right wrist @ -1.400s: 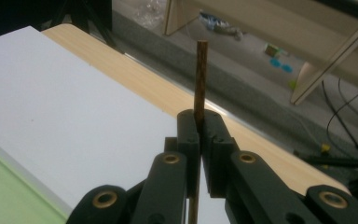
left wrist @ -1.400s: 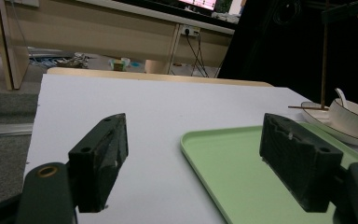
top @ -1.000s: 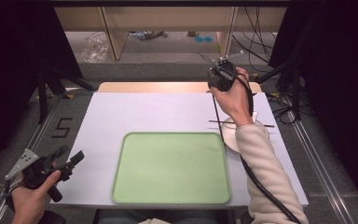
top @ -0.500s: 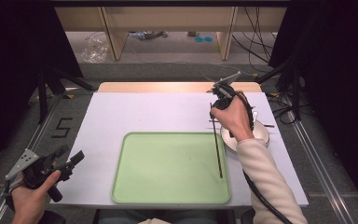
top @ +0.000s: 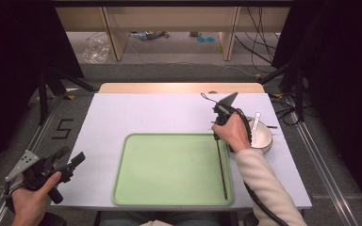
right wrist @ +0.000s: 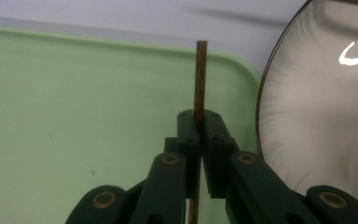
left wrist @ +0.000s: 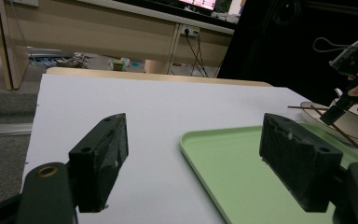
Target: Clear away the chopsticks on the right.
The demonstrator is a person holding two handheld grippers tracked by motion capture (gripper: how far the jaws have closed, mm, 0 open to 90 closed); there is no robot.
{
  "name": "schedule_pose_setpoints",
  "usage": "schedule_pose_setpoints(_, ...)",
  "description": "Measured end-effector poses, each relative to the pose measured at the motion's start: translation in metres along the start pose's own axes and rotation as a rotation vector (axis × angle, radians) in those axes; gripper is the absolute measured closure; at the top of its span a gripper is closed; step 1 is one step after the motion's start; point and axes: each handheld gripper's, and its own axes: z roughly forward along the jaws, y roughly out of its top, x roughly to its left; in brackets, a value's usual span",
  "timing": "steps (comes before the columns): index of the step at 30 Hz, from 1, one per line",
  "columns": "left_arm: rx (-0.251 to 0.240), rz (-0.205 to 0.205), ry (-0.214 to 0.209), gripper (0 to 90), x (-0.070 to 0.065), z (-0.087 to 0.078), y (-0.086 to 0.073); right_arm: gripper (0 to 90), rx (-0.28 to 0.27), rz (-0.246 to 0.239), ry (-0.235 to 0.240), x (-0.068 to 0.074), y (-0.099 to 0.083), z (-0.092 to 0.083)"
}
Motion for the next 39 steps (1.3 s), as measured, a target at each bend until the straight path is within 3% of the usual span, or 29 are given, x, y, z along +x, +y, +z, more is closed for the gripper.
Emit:
schedule_pose_setpoints(2, -0.011, 0.018, -0.019, 23.5, 0.002, 0.001, 0.0, 88.0, 0.021, 0.024, -0.004, 0.0, 0.001, 0.005)
schedule_pose_setpoints(3, 0.003, -0.001, 0.004, 23.5, 0.0, 0.0, 0.0, 88.0, 0.033, 0.043, -0.017, -0.002, 0.001, 0.009)
schedule_pose_setpoints(5, -0.005, 0.003, -0.004, 23.5, 0.0, 0.0, 0.0, 88.0, 0.044, 0.044, -0.027, -0.003, 0.001, 0.012)
schedule_pose_setpoints(6, 0.004, 0.002, 0.004, 23.5, 0.0, -0.001, 0.0, 87.9, 0.035, 0.084, -0.019, -0.001, 0.002, 0.014)
schedule_pose_setpoints(7, 0.001, 0.0, 0.001, 23.5, 0.0, 0.0, 0.0, 87.9, 0.043, 0.06, -0.04, -0.004, 0.001, 0.017)
schedule_pose_setpoints(8, 0.003, 0.015, -0.006, 23.5, 0.001, 0.0, 0.0, 87.9, 0.04, 0.103, -0.033, -0.002, 0.001, 0.019)
schedule_pose_setpoints(9, 0.0, 0.014, -0.007, 23.5, 0.001, 0.0, 0.0, 87.9, 0.048, 0.063, -0.049, -0.006, 0.0, 0.021)
schedule_pose_setpoints(11, 0.001, 0.005, 0.0, 23.5, 0.0, 0.0, 0.0, 87.9, 0.062, 0.114, -0.058, -0.003, 0.001, 0.026)
schedule_pose_setpoints(12, 0.001, 0.001, 0.002, 23.5, 0.0, 0.0, 0.0, 87.9, 0.078, 0.071, -0.07, -0.007, 0.0, 0.031)
schedule_pose_setpoints(17, 0.003, 0.002, 0.002, 23.5, 0.0, 0.0, 0.0, 86.9, 0.05, 0.074, -0.092, -0.005, -0.001, 0.037)
schedule_pose_setpoints(19, 0.001, 0.002, 0.001, 23.4, 0.0, 0.0, 0.0, 83.7, 0.07, 0.05, -0.097, -0.004, -0.001, 0.036)
schedule_pose_setpoints(23, 0.003, 0.002, 0.003, 23.4, 0.0, 0.0, 0.0, 76.7, 0.023, -0.006, -0.08, 0.003, -0.002, 0.027)
schedule_pose_setpoints(24, 0.003, 0.002, 0.002, 23.4, 0.0, 0.0, 0.0, 75.5, 0.001, -0.039, -0.073, 0.005, -0.002, 0.022)
schedule_pose_setpoints(27, 0.001, 0.001, 0.002, 23.4, 0.0, 0.0, 0.0, 72.4, -0.112, -0.323, -0.104, 0.008, 0.0, 0.003)
schedule_pose_setpoints(29, 0.004, 0.002, 0.004, 23.4, 0.0, 0.0, 0.0, 67.8, -0.225, -0.551, -0.193, 0.007, 0.005, -0.008)
schedule_pose_setpoints(30, 0.002, 0.004, 0.003, 23.4, 0.0, 0.0, 0.0, 67.4, -0.265, -0.654, -0.261, 0.007, 0.007, -0.012)
schedule_pose_setpoints(31, 0.003, 0.003, 0.005, 23.4, 0.0, -0.001, 0.0, 67.0, -0.28, -0.713, -0.295, 0.006, 0.011, -0.015)
schedule_pose_setpoints(32, 0.004, 0.003, 0.005, 23.4, 0.0, -0.001, 0.0, 65.9, -0.284, -0.777, -0.307, 0.004, 0.015, -0.016)
schedule_pose_setpoints(33, 0.004, 0.002, 0.004, 23.4, 0.0, 0.0, 0.0, 64.1, -0.274, -0.903, -0.339, 0.001, 0.022, -0.012)
schedule_pose_setpoints(34, 0.006, 0.005, 0.004, 23.4, 0.0, 0.0, 0.0, 64.1, -0.274, -0.903, -0.339, 0.001, 0.022, -0.012)
schedule_pose_setpoints(35, 0.007, 0.006, 0.003, 23.4, 0.0, 0.0, 0.0, 64.1, -0.235, -0.982, -0.369, -0.001, 0.025, -0.01)
schedule_pose_setpoints(37, 0.004, 0.003, 0.003, 23.4, 0.0, 0.0, 0.0, 65.0, -0.204, -1.05, -0.401, -0.001, 0.027, -0.002)
schedule_pose_setpoints(39, 0.0, 0.002, 0.002, 23.4, 0.0, 0.0, 0.0, 66.2, -0.144, -1.169, -0.419, -0.002, 0.033, 0.007)
